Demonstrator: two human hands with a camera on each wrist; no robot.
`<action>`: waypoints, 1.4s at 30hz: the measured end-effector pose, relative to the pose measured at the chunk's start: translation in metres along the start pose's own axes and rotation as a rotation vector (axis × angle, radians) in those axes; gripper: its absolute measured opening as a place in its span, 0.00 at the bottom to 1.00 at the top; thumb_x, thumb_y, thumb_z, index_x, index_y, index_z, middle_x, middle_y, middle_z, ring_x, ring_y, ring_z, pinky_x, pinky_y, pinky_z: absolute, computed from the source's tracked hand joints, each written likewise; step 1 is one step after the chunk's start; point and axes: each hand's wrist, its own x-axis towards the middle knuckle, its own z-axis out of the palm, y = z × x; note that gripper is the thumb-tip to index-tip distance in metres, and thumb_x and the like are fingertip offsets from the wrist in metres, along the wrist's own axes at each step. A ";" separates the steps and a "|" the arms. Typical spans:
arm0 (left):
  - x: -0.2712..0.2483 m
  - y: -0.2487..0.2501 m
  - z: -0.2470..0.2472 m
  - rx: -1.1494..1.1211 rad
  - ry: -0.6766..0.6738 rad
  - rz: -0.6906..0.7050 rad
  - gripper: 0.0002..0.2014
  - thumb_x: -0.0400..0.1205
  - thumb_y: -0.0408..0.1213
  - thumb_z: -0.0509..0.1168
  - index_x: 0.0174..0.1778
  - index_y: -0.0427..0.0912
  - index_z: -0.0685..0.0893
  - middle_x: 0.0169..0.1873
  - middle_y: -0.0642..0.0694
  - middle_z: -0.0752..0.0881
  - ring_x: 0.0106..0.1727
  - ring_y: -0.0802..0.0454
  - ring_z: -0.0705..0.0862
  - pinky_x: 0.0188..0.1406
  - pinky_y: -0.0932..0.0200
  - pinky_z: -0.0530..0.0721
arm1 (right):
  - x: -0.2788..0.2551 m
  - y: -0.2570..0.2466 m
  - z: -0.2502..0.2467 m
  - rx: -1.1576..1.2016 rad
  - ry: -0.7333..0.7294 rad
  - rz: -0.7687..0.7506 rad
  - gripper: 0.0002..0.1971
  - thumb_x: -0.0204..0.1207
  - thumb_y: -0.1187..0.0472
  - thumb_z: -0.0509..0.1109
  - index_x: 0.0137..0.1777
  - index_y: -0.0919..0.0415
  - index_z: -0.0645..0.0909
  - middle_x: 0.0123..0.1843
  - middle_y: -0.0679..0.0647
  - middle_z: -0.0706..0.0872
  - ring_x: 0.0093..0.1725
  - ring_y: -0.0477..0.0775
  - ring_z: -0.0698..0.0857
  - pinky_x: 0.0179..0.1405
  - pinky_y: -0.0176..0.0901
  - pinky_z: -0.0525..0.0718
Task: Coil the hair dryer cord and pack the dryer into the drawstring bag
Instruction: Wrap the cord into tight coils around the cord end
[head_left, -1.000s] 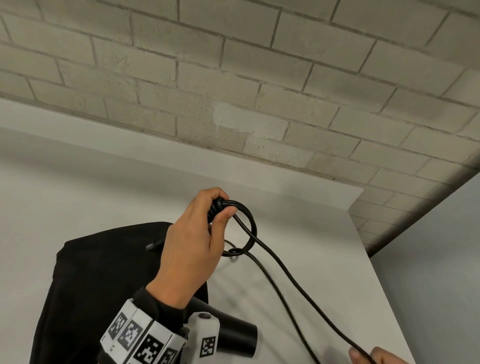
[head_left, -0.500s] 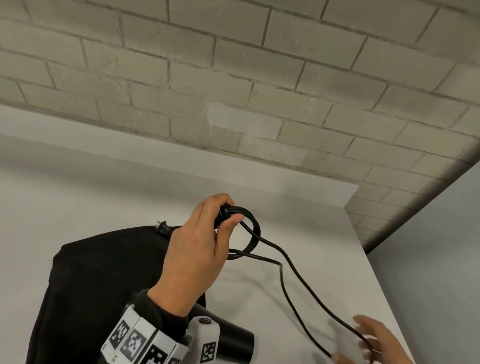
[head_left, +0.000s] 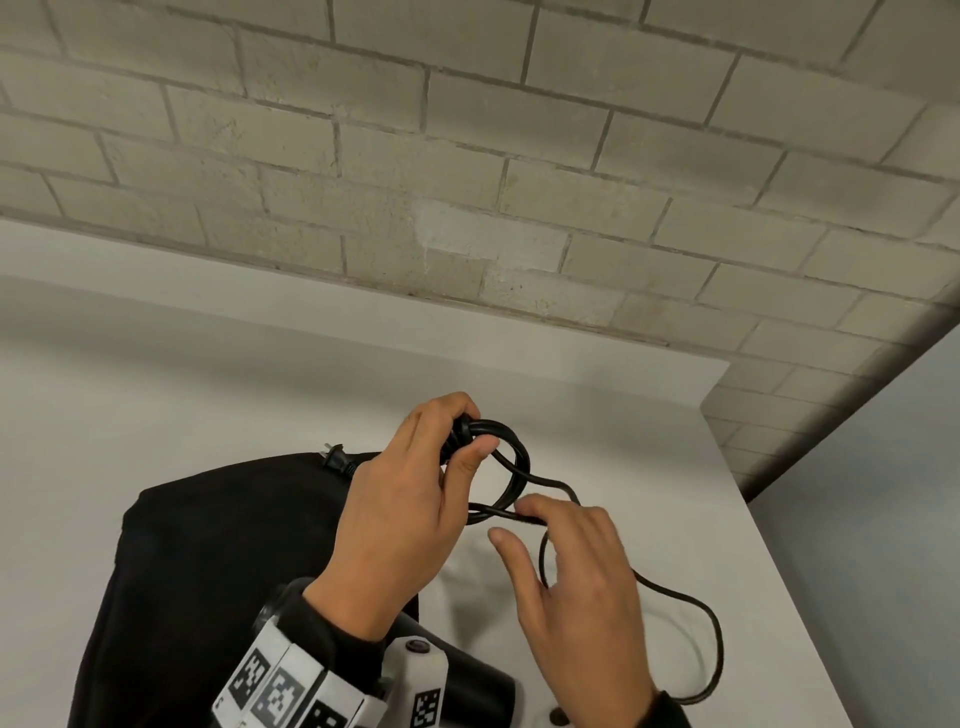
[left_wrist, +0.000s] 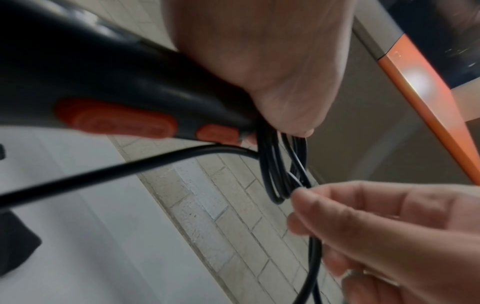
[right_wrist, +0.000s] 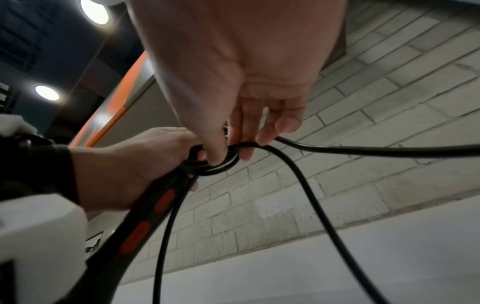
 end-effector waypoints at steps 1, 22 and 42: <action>0.000 -0.001 -0.001 -0.001 0.009 -0.005 0.14 0.86 0.56 0.52 0.59 0.53 0.74 0.42 0.63 0.76 0.38 0.59 0.79 0.28 0.59 0.80 | 0.000 0.002 0.001 0.014 -0.010 -0.012 0.09 0.79 0.50 0.68 0.53 0.53 0.83 0.46 0.40 0.85 0.45 0.47 0.79 0.45 0.38 0.79; 0.006 -0.009 -0.006 -0.076 0.078 -0.086 0.08 0.87 0.51 0.56 0.59 0.54 0.73 0.36 0.60 0.77 0.35 0.60 0.78 0.32 0.70 0.73 | -0.075 0.092 -0.076 -0.028 -0.686 0.645 0.15 0.57 0.25 0.66 0.47 0.12 0.76 0.57 0.18 0.82 0.68 0.28 0.73 0.66 0.16 0.65; 0.000 -0.001 -0.001 -0.019 0.027 -0.022 0.11 0.87 0.52 0.56 0.60 0.52 0.74 0.42 0.64 0.75 0.37 0.63 0.78 0.30 0.62 0.77 | 0.014 0.017 -0.037 0.410 -0.341 0.190 0.26 0.75 0.47 0.71 0.71 0.37 0.67 0.62 0.35 0.83 0.69 0.39 0.79 0.64 0.34 0.77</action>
